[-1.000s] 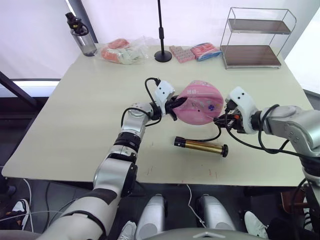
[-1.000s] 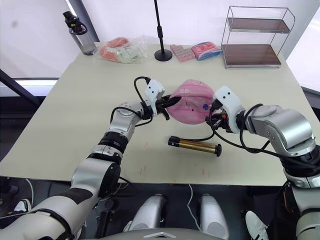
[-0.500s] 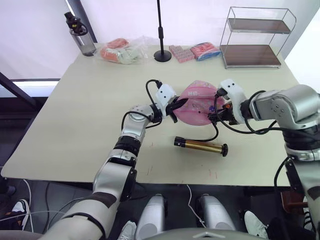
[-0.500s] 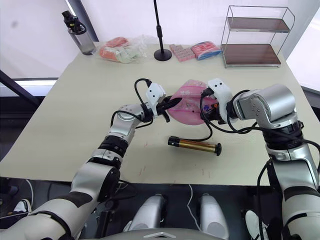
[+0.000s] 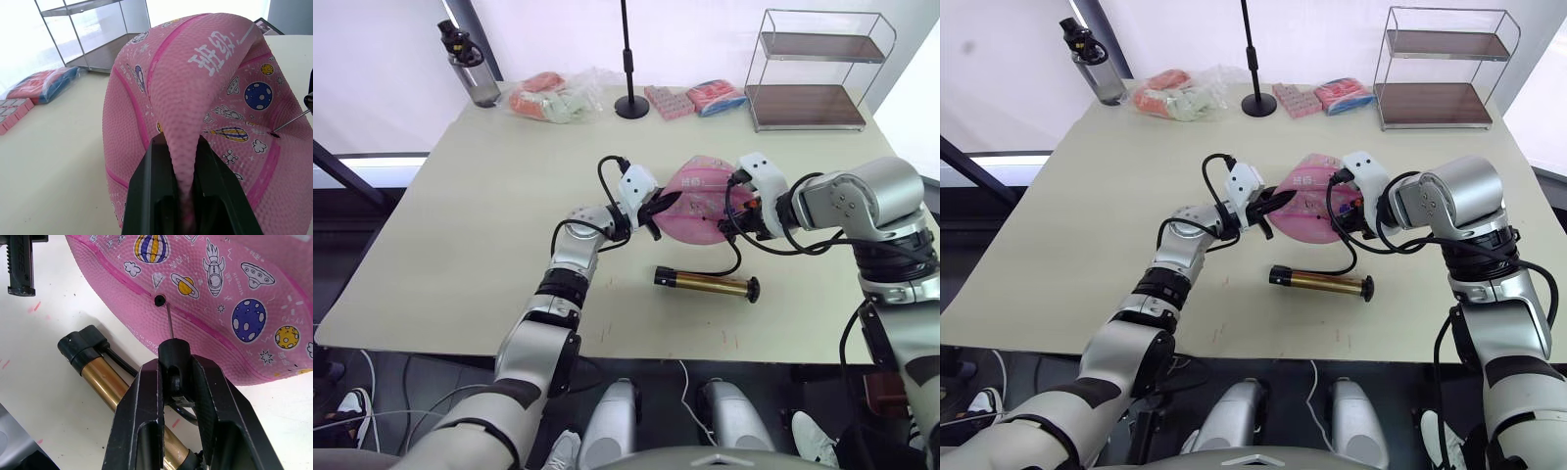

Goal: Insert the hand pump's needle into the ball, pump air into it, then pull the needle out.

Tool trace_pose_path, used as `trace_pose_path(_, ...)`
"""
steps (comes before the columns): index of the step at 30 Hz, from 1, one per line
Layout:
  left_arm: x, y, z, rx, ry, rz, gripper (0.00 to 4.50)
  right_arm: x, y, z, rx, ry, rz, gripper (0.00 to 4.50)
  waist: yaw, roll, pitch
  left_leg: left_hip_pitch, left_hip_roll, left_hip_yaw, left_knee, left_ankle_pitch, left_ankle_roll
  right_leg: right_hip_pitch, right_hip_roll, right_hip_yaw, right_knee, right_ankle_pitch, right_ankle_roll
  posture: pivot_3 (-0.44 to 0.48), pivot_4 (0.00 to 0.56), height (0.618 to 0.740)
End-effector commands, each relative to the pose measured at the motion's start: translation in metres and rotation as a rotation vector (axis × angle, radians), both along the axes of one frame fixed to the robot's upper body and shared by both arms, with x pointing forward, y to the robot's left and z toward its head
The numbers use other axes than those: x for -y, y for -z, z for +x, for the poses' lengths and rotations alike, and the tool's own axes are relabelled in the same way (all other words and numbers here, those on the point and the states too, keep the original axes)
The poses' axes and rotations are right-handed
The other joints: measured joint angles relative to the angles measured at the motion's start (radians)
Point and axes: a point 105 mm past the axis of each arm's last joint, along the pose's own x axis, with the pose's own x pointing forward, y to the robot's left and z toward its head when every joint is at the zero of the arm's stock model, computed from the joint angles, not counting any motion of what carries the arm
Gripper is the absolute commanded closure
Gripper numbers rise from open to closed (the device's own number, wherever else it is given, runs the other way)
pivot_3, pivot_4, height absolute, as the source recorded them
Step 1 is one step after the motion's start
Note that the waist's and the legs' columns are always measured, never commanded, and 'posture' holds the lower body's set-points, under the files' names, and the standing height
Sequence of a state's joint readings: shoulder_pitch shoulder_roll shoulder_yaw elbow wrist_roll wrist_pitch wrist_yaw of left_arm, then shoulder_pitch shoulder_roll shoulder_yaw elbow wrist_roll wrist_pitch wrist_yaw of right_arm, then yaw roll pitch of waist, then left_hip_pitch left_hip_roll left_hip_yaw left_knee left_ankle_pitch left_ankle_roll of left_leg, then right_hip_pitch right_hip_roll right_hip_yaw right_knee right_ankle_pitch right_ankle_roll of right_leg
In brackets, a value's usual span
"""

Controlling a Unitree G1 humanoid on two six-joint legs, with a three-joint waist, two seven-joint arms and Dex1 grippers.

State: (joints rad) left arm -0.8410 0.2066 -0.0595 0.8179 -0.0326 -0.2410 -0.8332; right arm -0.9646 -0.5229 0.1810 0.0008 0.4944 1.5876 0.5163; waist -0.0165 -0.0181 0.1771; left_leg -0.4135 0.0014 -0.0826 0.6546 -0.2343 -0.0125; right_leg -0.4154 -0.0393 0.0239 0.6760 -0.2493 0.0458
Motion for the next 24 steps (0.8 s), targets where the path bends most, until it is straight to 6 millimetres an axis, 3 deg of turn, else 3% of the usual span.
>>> trace_pose_path(1,0.0085,-0.0111,-0.0042,0.052,0.034,-0.011,4.45,-0.0079,-0.0059,-0.0011,0.02,-0.037,0.007,4.19,-0.001,0.0,0.0,0.0,0.0,0.0,0.0,0.0,0.0,0.0,0.0,0.0,0.0,0.0,0.0,0.0,0.15,0.731)
trace_pose_path(24,0.0069,-0.0095,-0.0037,0.045,0.029,-0.007,4.45,-0.0062,0.0005,-0.0014,0.041,-0.058,-0.019,4.19,-0.001,0.0,0.0,0.0,0.0,0.0,0.0,0.0,0.0,0.0,0.0,0.0,0.001,0.0,0.0,0.0,0.15,0.731)
